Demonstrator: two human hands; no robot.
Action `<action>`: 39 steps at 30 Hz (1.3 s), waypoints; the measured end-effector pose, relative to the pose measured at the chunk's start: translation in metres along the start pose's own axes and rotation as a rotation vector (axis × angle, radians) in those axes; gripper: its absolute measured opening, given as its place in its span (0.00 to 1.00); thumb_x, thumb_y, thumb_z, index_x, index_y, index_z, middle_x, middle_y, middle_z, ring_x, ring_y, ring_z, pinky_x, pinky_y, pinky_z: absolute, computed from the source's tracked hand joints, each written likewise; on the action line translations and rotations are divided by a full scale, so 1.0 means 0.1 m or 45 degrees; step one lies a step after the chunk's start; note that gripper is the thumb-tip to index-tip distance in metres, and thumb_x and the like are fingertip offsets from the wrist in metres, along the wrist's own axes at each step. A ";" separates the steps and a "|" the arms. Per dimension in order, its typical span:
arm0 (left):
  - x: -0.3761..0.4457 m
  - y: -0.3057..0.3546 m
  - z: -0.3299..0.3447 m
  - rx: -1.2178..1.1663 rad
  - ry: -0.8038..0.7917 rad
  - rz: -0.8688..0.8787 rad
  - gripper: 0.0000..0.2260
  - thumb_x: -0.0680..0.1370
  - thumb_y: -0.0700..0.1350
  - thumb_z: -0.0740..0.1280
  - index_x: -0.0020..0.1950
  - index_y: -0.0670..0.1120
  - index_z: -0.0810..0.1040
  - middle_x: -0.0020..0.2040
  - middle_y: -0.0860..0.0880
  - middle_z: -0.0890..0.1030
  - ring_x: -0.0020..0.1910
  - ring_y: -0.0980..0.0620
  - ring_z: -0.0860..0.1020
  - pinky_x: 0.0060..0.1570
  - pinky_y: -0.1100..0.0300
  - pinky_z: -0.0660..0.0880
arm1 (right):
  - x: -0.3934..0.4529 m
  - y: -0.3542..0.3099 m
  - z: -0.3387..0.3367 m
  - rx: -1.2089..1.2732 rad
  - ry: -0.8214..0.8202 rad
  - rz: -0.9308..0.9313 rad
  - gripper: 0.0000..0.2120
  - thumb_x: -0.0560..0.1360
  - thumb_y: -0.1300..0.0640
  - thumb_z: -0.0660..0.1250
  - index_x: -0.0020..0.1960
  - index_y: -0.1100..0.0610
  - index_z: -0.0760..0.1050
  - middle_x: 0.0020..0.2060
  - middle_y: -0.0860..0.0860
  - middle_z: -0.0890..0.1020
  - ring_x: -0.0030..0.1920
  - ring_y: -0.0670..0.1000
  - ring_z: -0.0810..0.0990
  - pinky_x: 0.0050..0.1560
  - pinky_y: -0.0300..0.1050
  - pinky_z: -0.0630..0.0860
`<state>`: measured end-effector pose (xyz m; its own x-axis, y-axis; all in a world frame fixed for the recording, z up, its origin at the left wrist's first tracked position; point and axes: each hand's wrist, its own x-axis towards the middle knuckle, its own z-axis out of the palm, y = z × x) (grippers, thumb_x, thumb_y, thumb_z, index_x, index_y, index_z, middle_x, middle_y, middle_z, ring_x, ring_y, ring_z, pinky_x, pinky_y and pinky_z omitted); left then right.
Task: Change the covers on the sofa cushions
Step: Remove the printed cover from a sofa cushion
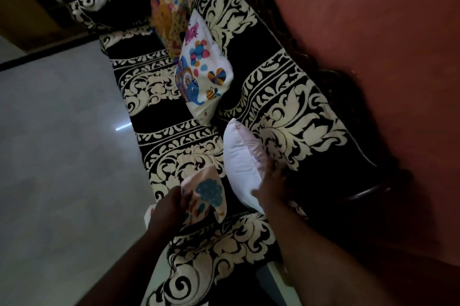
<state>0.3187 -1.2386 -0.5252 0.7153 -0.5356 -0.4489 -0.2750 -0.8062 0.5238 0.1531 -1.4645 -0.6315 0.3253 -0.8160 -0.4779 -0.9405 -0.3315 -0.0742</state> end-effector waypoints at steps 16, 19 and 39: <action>-0.09 -0.22 0.16 -0.095 0.006 0.081 0.13 0.84 0.55 0.58 0.51 0.47 0.74 0.40 0.48 0.80 0.39 0.44 0.80 0.39 0.49 0.79 | 0.18 0.38 -0.03 0.749 0.098 0.030 0.15 0.80 0.62 0.65 0.64 0.64 0.78 0.62 0.64 0.80 0.61 0.62 0.78 0.57 0.45 0.70; 0.03 -0.20 0.32 -0.081 -0.029 0.045 0.13 0.84 0.55 0.59 0.48 0.48 0.73 0.38 0.50 0.79 0.36 0.46 0.80 0.38 0.49 0.79 | 0.42 0.39 0.22 0.776 0.067 0.394 0.28 0.77 0.47 0.67 0.73 0.60 0.71 0.71 0.58 0.73 0.68 0.60 0.73 0.70 0.51 0.70; -1.46 -0.19 -0.10 -0.280 0.054 0.679 0.40 0.64 0.63 0.77 0.70 0.47 0.71 0.64 0.48 0.73 0.62 0.50 0.72 0.59 0.55 0.73 | -3.12 -0.16 -0.58 2.392 0.108 0.199 0.09 0.78 0.58 0.69 0.55 0.59 0.81 0.44 0.56 0.86 0.44 0.57 0.86 0.45 0.51 0.82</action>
<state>0.2256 -1.1428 -0.4620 0.5404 -0.8396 -0.0547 -0.4680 -0.3540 0.8098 0.0723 -1.2321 -0.4299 0.1858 -0.8210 -0.5399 0.1906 0.5692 -0.7998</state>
